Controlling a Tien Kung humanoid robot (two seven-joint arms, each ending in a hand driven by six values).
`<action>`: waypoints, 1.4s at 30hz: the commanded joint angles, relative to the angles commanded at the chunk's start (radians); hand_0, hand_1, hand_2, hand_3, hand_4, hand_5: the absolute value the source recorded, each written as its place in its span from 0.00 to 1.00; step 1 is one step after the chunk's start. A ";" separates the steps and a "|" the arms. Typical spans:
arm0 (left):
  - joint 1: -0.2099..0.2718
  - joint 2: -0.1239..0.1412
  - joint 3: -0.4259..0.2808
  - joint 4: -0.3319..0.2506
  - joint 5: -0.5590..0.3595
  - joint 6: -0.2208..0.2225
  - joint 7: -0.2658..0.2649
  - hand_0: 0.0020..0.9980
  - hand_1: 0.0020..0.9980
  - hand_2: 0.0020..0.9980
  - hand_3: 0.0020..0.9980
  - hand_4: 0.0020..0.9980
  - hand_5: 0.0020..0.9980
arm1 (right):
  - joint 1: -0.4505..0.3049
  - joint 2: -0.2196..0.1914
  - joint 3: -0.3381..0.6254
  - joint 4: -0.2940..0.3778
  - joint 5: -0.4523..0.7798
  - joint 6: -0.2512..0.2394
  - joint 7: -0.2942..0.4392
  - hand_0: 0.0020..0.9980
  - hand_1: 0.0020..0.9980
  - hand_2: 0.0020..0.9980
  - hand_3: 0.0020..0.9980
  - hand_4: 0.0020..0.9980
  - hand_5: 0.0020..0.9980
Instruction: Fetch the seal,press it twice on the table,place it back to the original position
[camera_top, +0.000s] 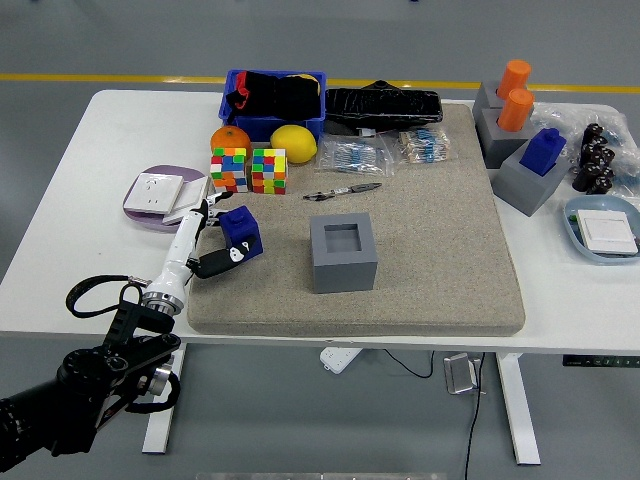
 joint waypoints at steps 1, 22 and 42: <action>0.000 0.001 -0.001 -0.002 0.001 0.000 0.000 0.82 0.47 0.43 0.83 0.62 0.00 | 0.000 0.000 0.001 0.000 0.000 0.000 0.000 0.84 0.76 0.76 0.69 0.76 0.36; -0.069 0.087 -0.127 -0.325 0.157 -0.045 0.107 0.82 0.48 0.43 0.83 0.61 0.00 | -0.001 -0.003 0.005 -0.001 -0.001 0.000 0.000 0.84 0.76 0.75 0.69 0.76 0.36; -0.162 0.055 0.040 -0.396 0.225 -0.074 0.145 0.82 0.48 0.43 0.83 0.61 0.00 | 0.003 -0.005 0.003 -0.001 0.002 0.001 -0.001 0.84 0.76 0.76 0.69 0.76 0.36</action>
